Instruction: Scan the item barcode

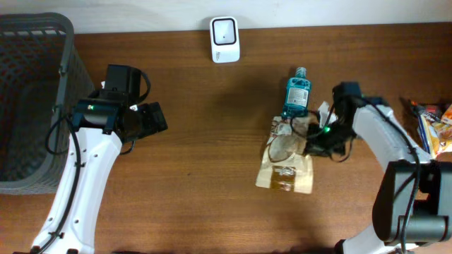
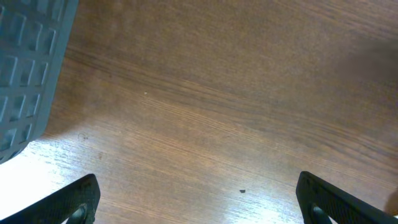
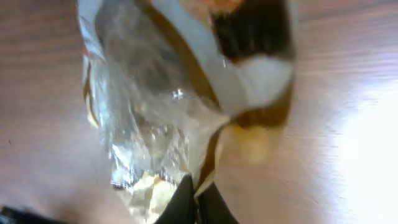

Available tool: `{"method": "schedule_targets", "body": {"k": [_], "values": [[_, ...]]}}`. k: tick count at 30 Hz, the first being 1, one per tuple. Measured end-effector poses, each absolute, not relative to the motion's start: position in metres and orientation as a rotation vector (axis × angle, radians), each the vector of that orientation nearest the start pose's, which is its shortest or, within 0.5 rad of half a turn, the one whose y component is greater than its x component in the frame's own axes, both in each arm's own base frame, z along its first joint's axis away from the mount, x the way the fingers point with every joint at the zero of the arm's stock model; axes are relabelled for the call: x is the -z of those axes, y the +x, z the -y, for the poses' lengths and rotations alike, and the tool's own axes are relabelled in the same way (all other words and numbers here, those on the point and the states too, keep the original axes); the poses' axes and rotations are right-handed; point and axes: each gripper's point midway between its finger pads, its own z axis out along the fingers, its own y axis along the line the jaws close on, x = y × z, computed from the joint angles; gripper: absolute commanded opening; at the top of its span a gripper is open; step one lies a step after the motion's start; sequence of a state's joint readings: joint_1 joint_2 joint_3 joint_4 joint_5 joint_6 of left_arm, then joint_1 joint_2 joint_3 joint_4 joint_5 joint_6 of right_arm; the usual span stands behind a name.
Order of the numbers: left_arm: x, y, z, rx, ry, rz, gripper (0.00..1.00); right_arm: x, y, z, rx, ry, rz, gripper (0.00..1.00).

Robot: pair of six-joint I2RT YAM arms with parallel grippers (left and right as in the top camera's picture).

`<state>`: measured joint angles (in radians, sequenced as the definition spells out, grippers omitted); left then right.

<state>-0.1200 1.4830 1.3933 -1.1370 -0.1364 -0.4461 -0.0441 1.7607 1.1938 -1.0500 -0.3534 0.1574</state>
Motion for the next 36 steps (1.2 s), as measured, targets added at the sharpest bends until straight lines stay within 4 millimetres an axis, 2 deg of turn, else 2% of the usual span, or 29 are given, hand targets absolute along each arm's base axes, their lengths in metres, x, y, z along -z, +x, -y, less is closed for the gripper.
{"method": "schedule_targets", "body": {"k": [4, 7, 10, 13, 16, 19, 25, 28, 31, 33, 34, 36], "values": [[-0.184, 0.329, 0.016, -0.048, -0.483, -2.732, 0.99, -0.087, 0.299, -0.026, -0.341, 0.312, -3.178, 0.04], [-0.184, 0.329, 0.016, -0.047, -0.483, -2.732, 0.99, -0.119, 0.293, -0.003, -0.07, 0.338, -3.157, 0.04], [-0.184, 0.329, 0.016, -0.048, -0.483, -2.732, 0.99, -0.142, 0.283, 0.017, 0.164, 0.428, -3.119, 0.04], [-0.184, 0.329, 0.016, -0.048, -0.483, -2.732, 0.99, -0.149, 0.277, 0.03, 0.316, 0.495, -3.092, 0.04], [-0.184, 0.329, 0.016, -0.047, -0.483, -2.732, 0.99, -0.149, 0.284, 0.03, 0.372, 0.501, -3.049, 0.04], [-0.184, 0.329, 0.016, -0.047, -0.483, -2.732, 0.99, -0.141, 0.29, 0.021, 0.414, 0.454, -3.034, 0.04], [-0.184, 0.329, 0.016, -0.048, -0.483, -2.732, 0.99, -0.105, 0.292, -0.008, 0.493, 0.325, -3.108, 0.04], [-0.184, 0.329, 0.016, -0.048, -0.483, -2.732, 0.99, -0.096, 0.295, -0.034, 0.475, 0.222, -3.111, 0.04], [-0.184, 0.329, 0.016, -0.048, -0.483, -2.732, 0.99, -0.089, 0.299, -0.071, 0.387, 0.102, -3.097, 0.05], [-0.184, 0.329, 0.016, -0.048, -0.483, -2.732, 0.99, -0.087, 0.301, -0.095, 0.303, 0.04, -3.082, 0.12], [-0.184, 0.329, 0.016, -0.048, -0.483, -2.732, 0.99, -0.086, 0.302, -0.108, 0.25, 0.007, -3.074, 0.19], [-0.184, 0.329, 0.016, -0.047, -0.483, -2.732, 0.99, -0.085, 0.304, -0.133, 0.137, -0.038, -3.06, 0.63]]}}
